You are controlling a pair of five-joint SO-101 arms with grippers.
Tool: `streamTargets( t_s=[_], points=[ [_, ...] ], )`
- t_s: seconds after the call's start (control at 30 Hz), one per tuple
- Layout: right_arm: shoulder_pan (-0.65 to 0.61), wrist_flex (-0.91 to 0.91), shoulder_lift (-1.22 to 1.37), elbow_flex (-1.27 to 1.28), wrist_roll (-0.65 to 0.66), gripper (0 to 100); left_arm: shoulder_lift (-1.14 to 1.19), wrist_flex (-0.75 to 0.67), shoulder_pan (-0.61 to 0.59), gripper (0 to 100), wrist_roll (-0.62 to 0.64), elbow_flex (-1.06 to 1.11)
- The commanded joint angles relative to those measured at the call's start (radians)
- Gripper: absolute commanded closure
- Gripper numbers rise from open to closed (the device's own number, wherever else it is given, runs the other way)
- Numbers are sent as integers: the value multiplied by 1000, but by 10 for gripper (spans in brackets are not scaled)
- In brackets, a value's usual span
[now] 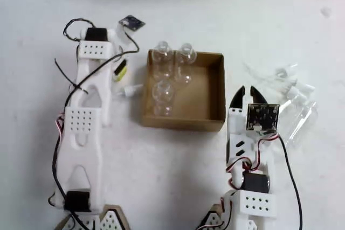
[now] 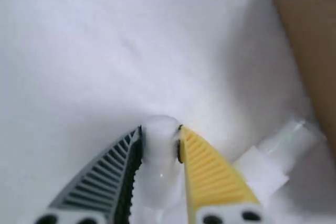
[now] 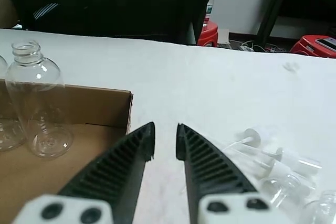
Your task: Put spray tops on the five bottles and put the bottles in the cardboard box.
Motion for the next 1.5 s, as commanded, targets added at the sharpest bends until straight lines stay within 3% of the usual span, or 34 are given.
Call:
streamTargets(
  t_s=[0.0,0.2,0.53,0.63,0.9,1.13,1.47],
  points=[
    [-7,-18,5,11,-6,939,-25,89,1,980,-40,-127],
    [-7,-18,5,11,-6,939,-142,94,-8,980,-37,-170],
    [-7,-18,5,11,-6,939,-358,95,-19,980,133,-135],
    [-7,-18,5,11,-6,939,-470,95,-24,980,157,0],
    [-7,-18,5,11,-6,939,-972,78,56,980,189,600],
    [-7,-18,5,11,-6,939,-1336,-193,65,980,322,971],
    [-7,-18,5,11,-6,939,-1670,-540,76,980,626,1393]
  ],
)
